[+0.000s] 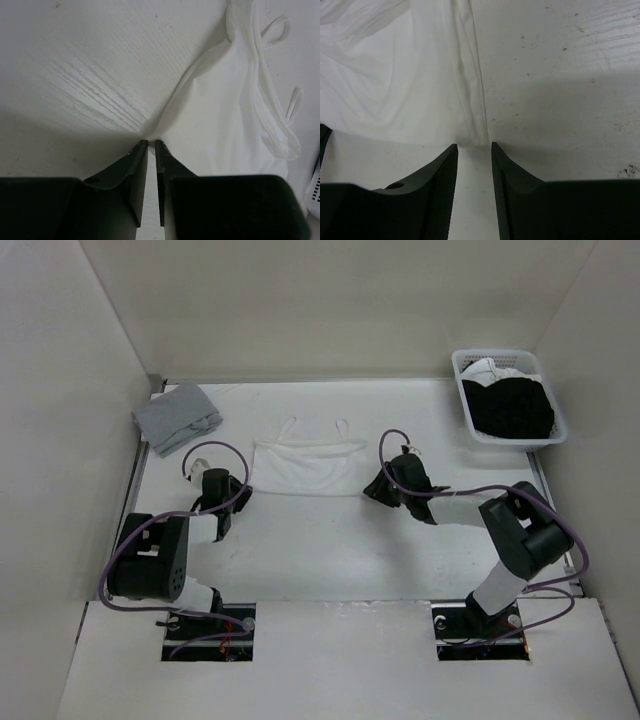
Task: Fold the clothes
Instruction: Fold the tank top
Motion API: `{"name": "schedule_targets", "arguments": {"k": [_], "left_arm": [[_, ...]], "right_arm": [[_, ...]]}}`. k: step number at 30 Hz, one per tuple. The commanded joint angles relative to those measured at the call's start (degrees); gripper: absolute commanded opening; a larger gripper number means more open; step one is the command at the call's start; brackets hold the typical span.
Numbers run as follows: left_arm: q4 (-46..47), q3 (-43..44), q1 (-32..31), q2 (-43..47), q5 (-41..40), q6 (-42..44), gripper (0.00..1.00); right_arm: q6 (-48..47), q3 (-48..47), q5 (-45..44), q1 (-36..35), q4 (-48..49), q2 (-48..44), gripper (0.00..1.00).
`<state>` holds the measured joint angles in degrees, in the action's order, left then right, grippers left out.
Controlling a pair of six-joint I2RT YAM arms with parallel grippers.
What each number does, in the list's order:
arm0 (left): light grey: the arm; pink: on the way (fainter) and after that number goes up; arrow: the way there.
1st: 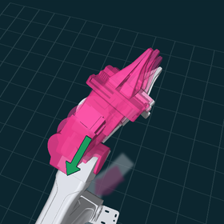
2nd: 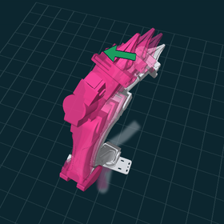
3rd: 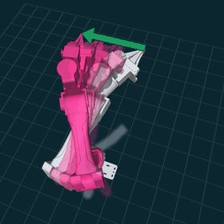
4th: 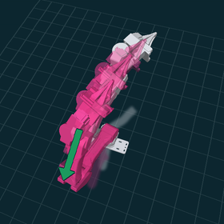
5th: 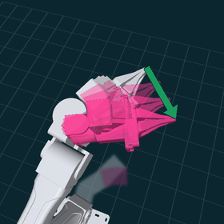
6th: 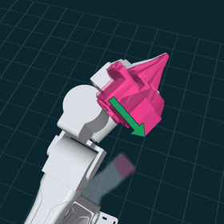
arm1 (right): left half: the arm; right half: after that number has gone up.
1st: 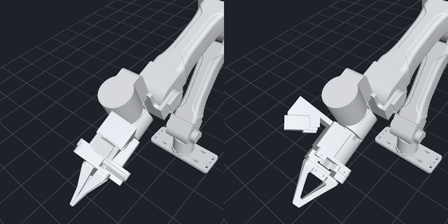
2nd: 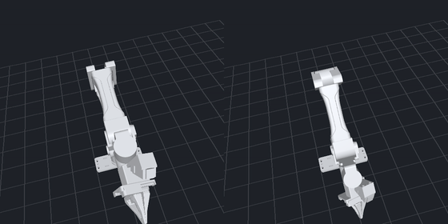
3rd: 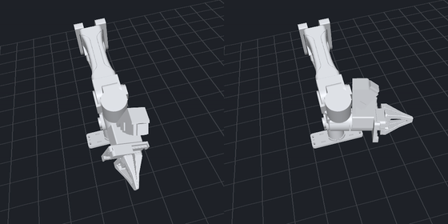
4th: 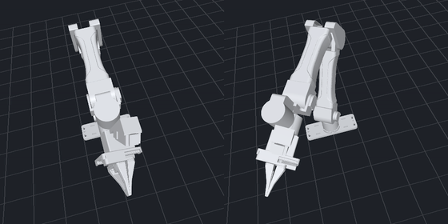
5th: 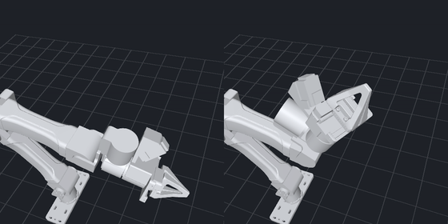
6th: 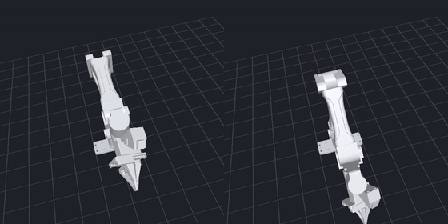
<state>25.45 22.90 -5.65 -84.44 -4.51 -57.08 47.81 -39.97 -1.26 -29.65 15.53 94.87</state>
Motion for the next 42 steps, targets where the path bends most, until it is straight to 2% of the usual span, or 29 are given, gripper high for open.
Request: {"name": "schedule_targets", "arguments": {"k": [1,5,9,12,15,18,22,26,29,33,37,39,42], "left_arm": [[0.8,0.4,0.3,-1.9,-1.3,-0.4,0.11],[1.9,0.4,0.1,-2.5,-1.1,-0.5,0.07],[3.0,0.0,-0.1,-1.9,-0.7,-0.8,0.02],[2.9,-0.8,-0.2,3.0,-0.5,-0.6,0.00],[-0.7,-1.7,-0.8,13.1,0.3,0.3,0.00],[-10.0,-1.4,-2.1,25.8,0.4,2.2,0.00],[-26.5,0.4,-3.5,44.5,0.8,4.2,0.00],[-46.1,6.4,-6.2,60.2,1.2,5.3,0.00],[-58.3,12.9,-7.9,67.6,-0.4,5.9,0.00],[-66.1,18.1,-9.4,70.1,-1.6,5.8,0.00],[-66.6,16.6,-9.2,69.3,-1.6,5.8,0.00],[-62.7,12.9,-8.9,66.0,-1.4,5.9,0.00],[-52.1,7.4,-8.6,58.5,-1.2,5.7,0.00]], "right_arm": [[0.5,-1.3,-0.2,0.4,1.0,1.9,0.36],[0.6,-2.0,-0.2,0.7,1.2,3.1,0.25],[0.7,-2.5,-0.4,0.8,2.4,3.5,0.09],[0.7,-0.3,-1.1,0.4,4.3,-0.2,0.05],[0.0,2.8,-3.4,-0.8,3.2,-7.8,0.04],[-1.1,6.2,-5.5,-3.4,-2.3,-19.0,0.04],[-2.1,9.4,-10.2,-9.0,-14.7,-36.2,0.04],[0.1,8.7,-14.0,-15.5,-31.0,-53.8,0.04],[3.4,5.4,-18.6,-23.1,-43.2,-64.1,0.04],[8.2,0.3,-24.0,-32.8,-51.8,-68.3,0.04],[8.3,-1.9,-28.0,-38.5,-51.6,-66.1,0.05],[5.6,-1.1,-26.7,-35.5,-48.6,-62.9,0.05],[-0.2,2.4,-16.2,-22.6,-37.7,-55.3,0.04]]}}
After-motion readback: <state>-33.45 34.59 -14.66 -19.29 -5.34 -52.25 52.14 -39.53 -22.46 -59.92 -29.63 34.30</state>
